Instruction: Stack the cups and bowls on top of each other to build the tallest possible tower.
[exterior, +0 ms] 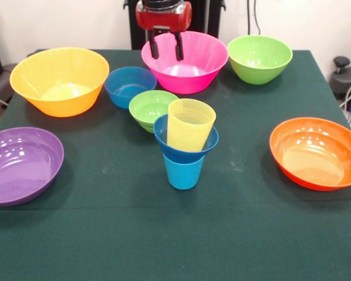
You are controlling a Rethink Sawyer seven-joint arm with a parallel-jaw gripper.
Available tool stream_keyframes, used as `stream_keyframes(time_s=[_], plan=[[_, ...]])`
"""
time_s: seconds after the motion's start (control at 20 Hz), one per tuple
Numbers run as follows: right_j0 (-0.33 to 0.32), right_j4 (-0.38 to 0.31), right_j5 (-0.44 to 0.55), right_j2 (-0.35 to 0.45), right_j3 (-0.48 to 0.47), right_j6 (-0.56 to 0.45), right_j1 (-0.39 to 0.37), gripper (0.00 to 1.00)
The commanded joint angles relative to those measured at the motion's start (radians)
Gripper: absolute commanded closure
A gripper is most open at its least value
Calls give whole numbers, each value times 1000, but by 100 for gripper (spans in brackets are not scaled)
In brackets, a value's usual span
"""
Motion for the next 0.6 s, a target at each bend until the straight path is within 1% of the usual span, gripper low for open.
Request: stream_keyframes(time_s=[0.05,0.35,0.6], plan=[[10,-123,-27,-8,-95,-229,114,0],[10,-175,-44,-13,-133,-222,174,0],[-13,-197,-43,-5,-152,-247,212,0]])
